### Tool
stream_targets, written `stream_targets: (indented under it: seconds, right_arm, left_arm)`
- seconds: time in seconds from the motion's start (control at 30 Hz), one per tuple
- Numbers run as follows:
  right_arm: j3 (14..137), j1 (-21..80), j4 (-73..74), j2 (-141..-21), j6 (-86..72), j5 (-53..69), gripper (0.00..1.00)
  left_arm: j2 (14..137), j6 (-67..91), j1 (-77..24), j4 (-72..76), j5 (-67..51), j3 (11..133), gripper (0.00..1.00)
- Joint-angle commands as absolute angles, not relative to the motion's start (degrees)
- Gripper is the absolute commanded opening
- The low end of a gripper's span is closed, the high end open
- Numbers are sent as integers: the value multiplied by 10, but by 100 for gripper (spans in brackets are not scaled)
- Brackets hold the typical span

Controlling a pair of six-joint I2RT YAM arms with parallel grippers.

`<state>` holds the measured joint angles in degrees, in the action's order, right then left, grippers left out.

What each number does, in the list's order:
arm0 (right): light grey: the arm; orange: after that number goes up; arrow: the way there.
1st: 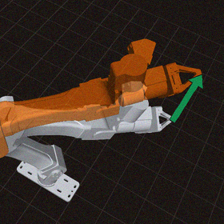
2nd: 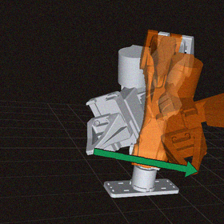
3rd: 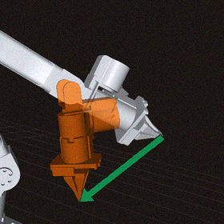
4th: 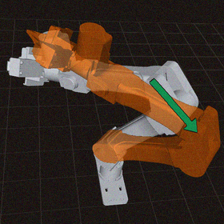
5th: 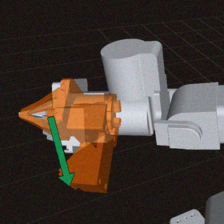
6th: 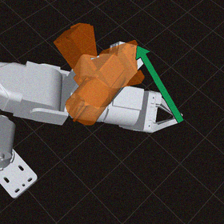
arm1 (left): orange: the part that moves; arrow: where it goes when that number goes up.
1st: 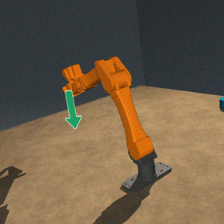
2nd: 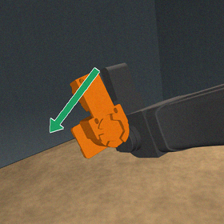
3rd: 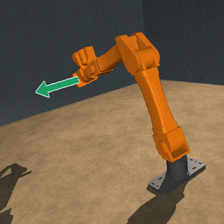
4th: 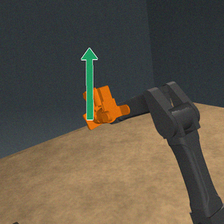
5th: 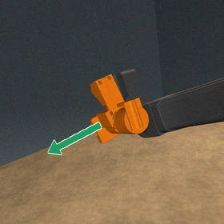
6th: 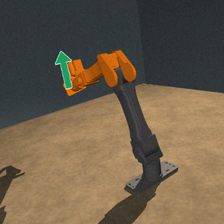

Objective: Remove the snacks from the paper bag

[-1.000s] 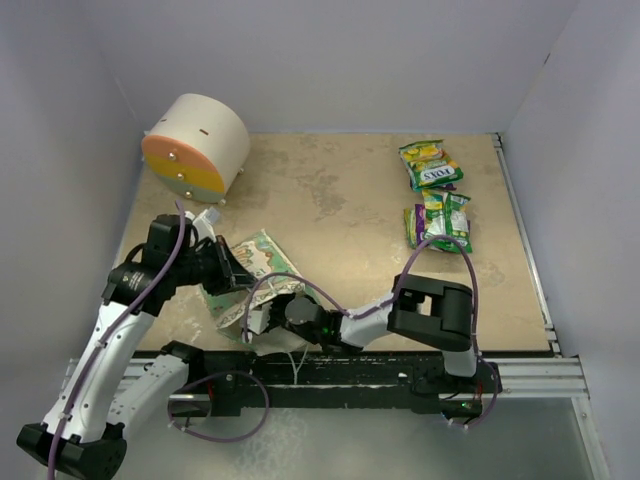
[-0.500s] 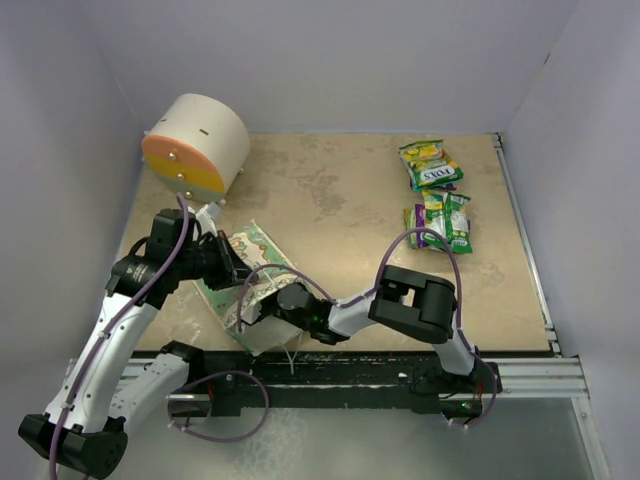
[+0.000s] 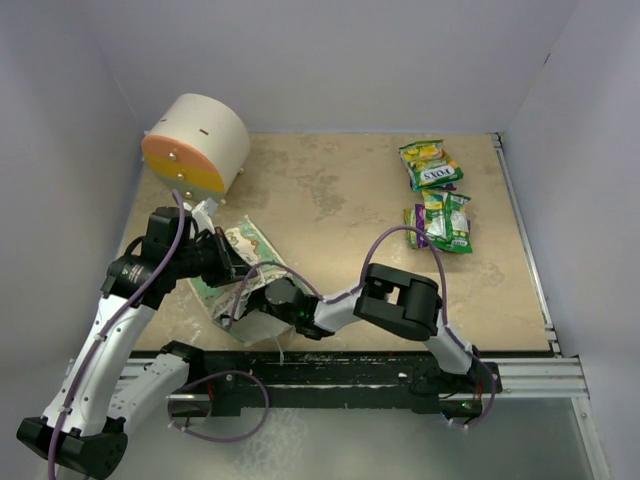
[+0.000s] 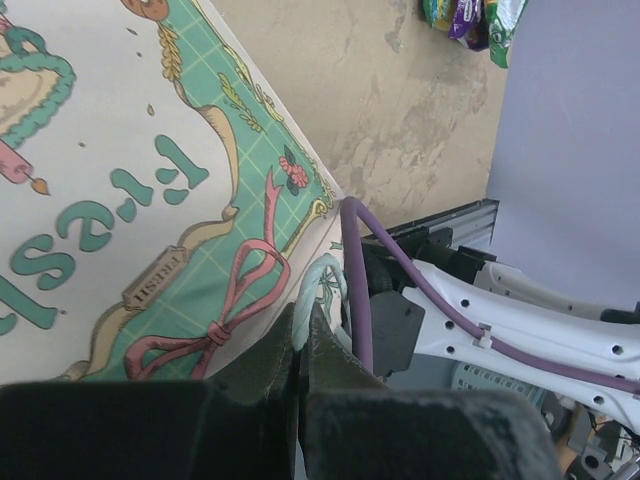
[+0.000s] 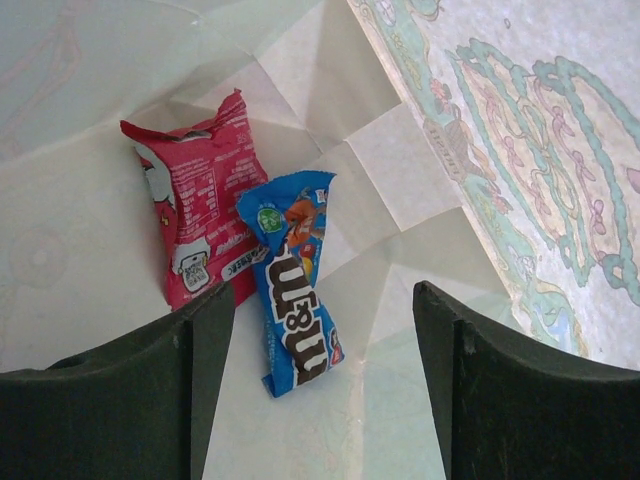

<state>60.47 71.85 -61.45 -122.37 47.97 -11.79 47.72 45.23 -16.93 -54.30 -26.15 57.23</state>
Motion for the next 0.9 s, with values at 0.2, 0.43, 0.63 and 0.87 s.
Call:
stream_targets:
  seconds: [0.2,0.43,0.63,0.87]
  right_arm:
    - [714,701,-643,-1293,456,-144,75]
    - [785,680,-616,-1345,445,-175,74]
    - [818,663,-584,-1361,424,-144,53]
    - [841,658,-570,-1383,423,-127,52]
  left_arm:
    - [468,440,-170,-538,-282,586,0]
    - [462,432,-170,-557,-279,596,0]
    - [467,415,-170,-579,-269,610,0]
    - [464,412,-170,-590,-258,607,0]
